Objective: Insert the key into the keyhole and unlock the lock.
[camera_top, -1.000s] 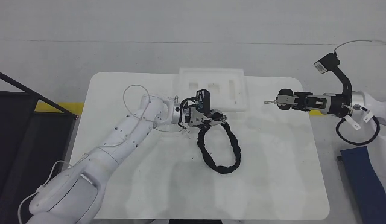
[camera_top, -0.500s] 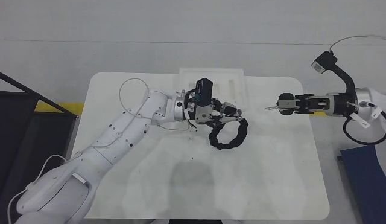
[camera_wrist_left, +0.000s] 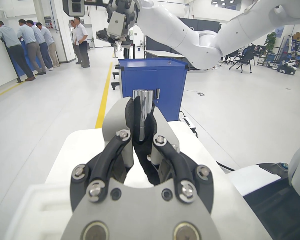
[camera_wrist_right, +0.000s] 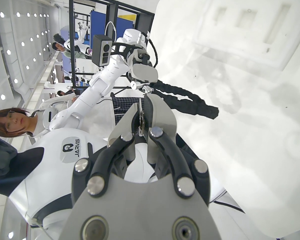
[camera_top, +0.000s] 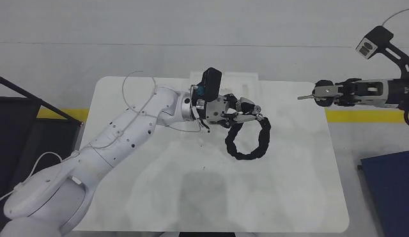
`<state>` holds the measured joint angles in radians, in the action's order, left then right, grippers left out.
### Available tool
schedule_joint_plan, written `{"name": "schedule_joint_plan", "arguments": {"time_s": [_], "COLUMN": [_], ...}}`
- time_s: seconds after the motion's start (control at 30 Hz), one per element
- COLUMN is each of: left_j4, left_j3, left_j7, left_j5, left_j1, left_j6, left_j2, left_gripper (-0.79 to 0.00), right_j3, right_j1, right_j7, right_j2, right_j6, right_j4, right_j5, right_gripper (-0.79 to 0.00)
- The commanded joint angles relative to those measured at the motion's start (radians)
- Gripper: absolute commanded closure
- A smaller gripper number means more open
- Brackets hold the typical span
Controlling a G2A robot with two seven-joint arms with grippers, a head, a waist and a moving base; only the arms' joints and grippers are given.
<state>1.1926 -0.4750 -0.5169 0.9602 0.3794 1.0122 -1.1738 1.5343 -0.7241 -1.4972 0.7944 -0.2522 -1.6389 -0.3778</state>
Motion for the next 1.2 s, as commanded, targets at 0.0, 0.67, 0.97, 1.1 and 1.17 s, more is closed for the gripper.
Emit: {"name": "schedule_joint_plan", "arguments": {"time_s": [0.0,0.67,0.97,1.1,1.17], "left_j4": [-0.007,-0.167,-0.171,-0.171,-0.171], "left_j3": [-0.014,0.053,0.053,0.053,0.053], "left_j7": [-0.024,-0.183,-0.186,-0.186,-0.186], "left_j5": [0.025,0.107,0.108,0.108,0.108], "left_j1": [0.000,-0.021,-0.022,-0.022,-0.022], "left_j6": [-0.013,-0.142,-0.143,-0.143,-0.143], "left_j2": [-0.008,-0.197,-0.200,-0.200,-0.200], "left_gripper": [0.000,0.000,0.000,0.000,0.000], "right_j3": [-0.007,-0.057,-0.057,-0.057,-0.057], "right_j1": [0.007,0.049,0.049,0.049,0.049], "right_j7": [0.006,0.012,0.012,0.012,0.012], "right_j2": [-0.004,-0.079,-0.079,-0.079,-0.079], "right_j6": [-0.034,-0.083,-0.083,-0.083,-0.083], "right_j4": [-0.020,-0.109,-0.109,-0.109,-0.109], "right_j5": [0.010,0.062,0.062,0.062,0.062], "right_gripper": [0.000,0.000,0.000,0.000,0.000]}}
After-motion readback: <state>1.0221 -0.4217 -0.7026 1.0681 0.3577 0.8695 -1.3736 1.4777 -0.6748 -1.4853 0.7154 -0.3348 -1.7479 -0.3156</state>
